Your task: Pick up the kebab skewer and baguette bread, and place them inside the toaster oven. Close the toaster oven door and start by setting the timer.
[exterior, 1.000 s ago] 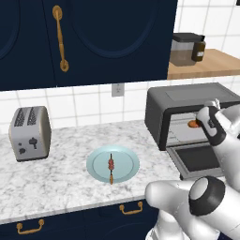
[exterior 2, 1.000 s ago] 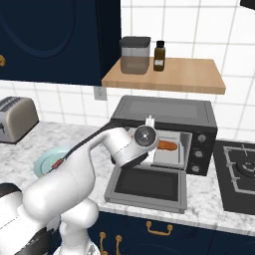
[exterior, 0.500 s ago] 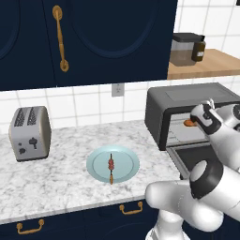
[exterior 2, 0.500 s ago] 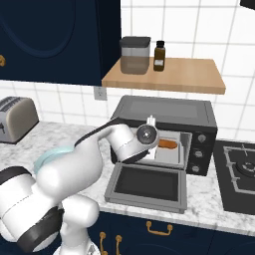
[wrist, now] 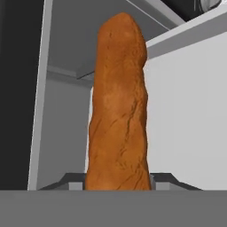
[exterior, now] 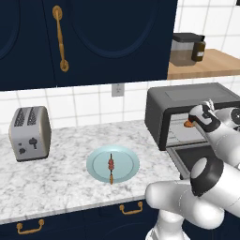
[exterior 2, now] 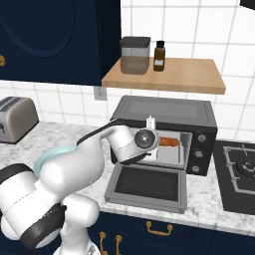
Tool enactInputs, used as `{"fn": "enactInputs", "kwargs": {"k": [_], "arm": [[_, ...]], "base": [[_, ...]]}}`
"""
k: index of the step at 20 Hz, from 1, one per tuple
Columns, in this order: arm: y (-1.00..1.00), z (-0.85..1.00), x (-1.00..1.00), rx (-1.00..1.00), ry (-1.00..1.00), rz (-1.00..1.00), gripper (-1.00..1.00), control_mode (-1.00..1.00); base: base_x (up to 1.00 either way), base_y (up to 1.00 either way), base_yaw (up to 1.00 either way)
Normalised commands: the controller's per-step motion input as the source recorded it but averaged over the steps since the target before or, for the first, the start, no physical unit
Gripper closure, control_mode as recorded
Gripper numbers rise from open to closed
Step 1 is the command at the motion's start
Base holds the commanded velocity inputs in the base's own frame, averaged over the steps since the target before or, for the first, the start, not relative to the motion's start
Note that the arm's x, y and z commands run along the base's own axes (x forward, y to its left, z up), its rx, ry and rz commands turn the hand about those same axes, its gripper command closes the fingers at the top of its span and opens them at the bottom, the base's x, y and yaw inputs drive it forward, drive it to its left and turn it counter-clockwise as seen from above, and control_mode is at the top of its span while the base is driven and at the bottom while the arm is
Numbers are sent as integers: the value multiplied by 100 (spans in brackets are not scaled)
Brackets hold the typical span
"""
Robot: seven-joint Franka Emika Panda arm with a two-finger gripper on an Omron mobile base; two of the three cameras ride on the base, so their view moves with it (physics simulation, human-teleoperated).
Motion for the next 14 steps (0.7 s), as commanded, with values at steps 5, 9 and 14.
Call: {"fn": "enactInputs", "kwargs": {"k": [5,9,14], "arm": [[0,-3,9,0,4,0,-100,-100],[0,0,1,0,2,0,-100,-100],[0,0,0,0,3,0,-100,-100]], "base": [[0,0,0],[0,0,0],[0,0,0]]}}
